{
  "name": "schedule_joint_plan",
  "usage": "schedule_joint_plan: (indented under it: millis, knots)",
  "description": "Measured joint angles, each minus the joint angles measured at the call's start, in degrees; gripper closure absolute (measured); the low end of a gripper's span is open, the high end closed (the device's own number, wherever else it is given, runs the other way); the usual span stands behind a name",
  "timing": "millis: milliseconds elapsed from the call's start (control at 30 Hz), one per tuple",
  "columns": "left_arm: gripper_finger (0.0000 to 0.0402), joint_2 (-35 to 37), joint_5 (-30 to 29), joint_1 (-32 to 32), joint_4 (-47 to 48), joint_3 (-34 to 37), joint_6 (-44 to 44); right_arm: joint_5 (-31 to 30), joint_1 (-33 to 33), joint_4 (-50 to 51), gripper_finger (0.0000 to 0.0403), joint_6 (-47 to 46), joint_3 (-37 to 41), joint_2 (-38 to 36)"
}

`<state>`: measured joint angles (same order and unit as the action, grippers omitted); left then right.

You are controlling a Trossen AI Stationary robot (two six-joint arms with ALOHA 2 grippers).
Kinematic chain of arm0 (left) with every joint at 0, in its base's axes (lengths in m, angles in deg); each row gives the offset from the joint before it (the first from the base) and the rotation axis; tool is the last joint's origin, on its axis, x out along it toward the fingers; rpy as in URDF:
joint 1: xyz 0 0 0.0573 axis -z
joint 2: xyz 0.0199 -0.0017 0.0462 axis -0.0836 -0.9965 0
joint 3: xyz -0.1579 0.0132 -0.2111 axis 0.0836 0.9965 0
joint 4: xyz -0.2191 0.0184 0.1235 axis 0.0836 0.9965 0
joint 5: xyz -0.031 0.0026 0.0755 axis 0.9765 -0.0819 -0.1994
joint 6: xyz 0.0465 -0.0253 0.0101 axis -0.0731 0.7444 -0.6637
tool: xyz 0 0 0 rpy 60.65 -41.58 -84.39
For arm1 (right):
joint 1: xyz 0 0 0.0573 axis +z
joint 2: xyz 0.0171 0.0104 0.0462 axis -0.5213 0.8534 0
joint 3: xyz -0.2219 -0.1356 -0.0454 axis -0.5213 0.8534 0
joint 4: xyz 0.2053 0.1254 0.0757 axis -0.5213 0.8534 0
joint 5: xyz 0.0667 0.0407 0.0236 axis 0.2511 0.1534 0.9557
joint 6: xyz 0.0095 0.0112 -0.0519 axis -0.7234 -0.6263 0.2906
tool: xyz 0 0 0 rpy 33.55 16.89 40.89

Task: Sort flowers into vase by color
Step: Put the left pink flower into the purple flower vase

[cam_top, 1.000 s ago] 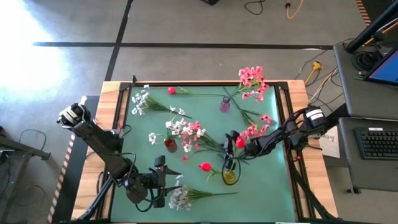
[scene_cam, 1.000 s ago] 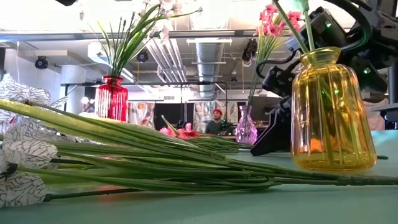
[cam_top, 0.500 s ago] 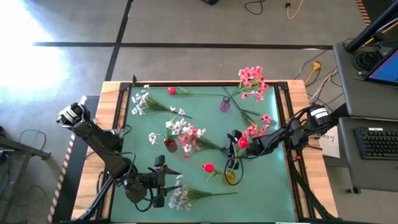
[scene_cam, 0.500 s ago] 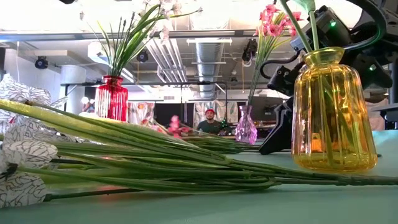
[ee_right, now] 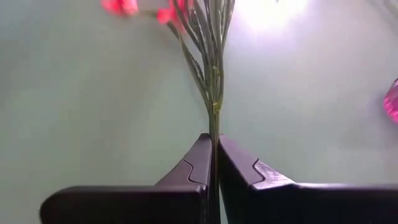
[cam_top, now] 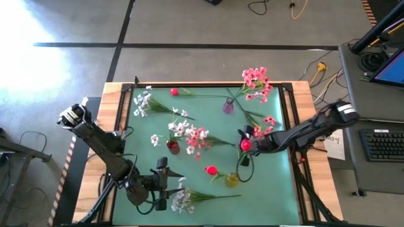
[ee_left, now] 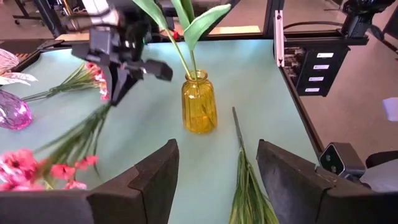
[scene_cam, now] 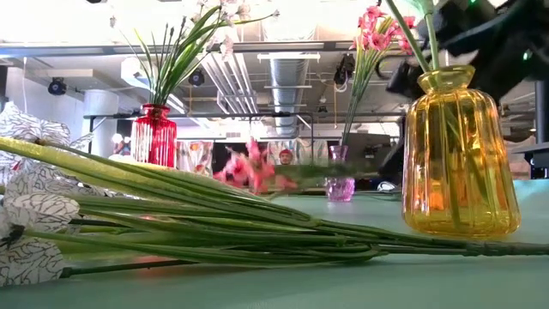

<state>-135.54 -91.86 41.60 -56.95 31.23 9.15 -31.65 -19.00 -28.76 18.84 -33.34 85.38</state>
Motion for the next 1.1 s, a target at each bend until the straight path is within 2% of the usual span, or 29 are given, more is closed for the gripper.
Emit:
schedule_joint_plan:
  millis: [300, 733, 867, 1100]
  knots:
    - [0.0198, 0.0, 0.01, 0.0, -0.29, -0.02, -0.01, -0.2, 0.04, 4.46, 0.039, -0.03, -0.13, -12.88]
    - [0.0198, 0.0, -0.02, -0.01, -0.79, -0.02, -0.2, -2.96, 0.04, 8.51, 0.039, 1.86, -0.39, -22.31]
    - [0.0198, 0.0, 0.01, -0.24, -5.53, -0.02, -5.59, -2.72, 0.07, 10.63, 0.039, 2.32, -0.81, -26.12]
    - [0.0198, 0.0, 0.03, -0.44, -15.85, -0.02, -19.16, -2.44, 0.07, 18.85, 0.039, 3.16, -6.84, -30.55]
